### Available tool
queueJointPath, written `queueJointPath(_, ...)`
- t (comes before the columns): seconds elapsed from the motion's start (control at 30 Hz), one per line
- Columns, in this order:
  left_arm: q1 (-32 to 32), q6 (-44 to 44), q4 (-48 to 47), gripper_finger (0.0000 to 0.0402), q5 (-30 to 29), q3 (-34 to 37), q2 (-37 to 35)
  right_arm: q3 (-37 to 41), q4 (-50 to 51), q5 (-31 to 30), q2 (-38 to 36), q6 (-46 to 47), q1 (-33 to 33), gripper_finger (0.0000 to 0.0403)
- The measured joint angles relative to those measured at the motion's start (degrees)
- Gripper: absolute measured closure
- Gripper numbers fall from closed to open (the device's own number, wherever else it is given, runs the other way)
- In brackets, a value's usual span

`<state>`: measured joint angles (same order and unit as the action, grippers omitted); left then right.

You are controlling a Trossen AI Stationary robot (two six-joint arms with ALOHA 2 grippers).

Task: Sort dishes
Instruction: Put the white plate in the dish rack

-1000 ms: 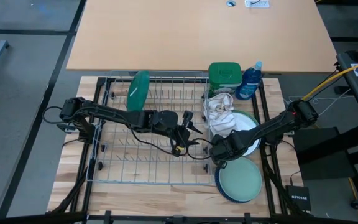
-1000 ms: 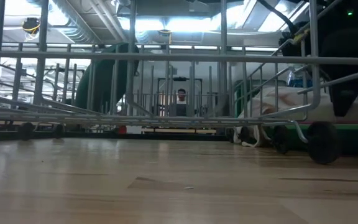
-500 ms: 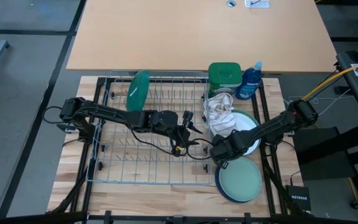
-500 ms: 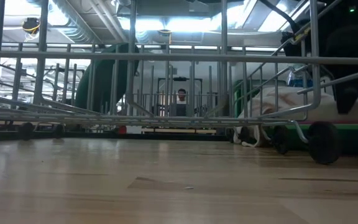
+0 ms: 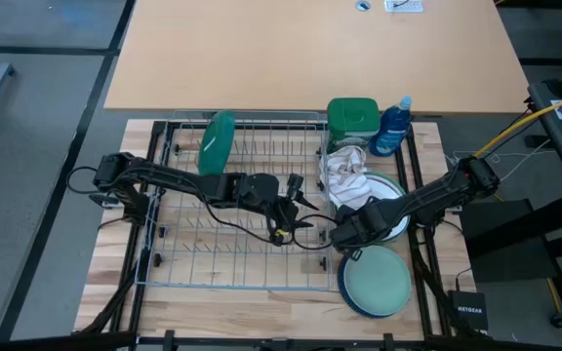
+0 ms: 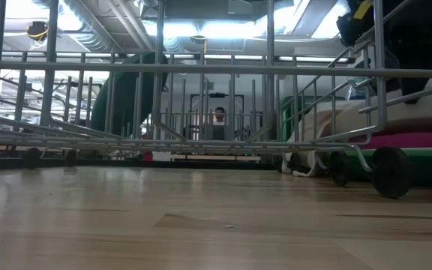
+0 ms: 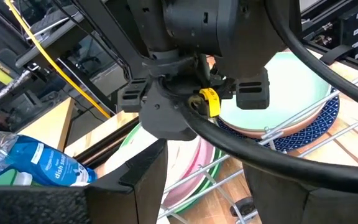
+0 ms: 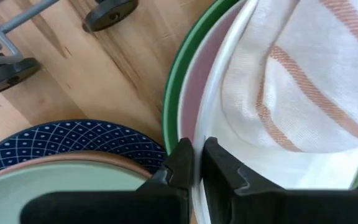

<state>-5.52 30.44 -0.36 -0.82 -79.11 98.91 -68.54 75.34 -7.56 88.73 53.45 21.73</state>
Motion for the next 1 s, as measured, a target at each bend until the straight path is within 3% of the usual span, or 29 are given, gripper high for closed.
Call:
queueJointPath(0.47,1.1,-2.8,7.0,0.0206,-0.1,0.0,0.0,-6.4,6.4,0.0,0.0,-1.3,0.0,0.0382)
queueJointPath(0.67,2.6,-7.8,6.8,0.0206,-0.1,0.0,0.0,-10.1,8.0,0.7,0.0,-2.0,0.0,0.0382)
queueJointPath(1.0,2.9,-8.2,6.7,0.0206,0.0,0.0,0.0,-16.5,12.1,1.1,0.0,-2.8,0.0,0.0382)
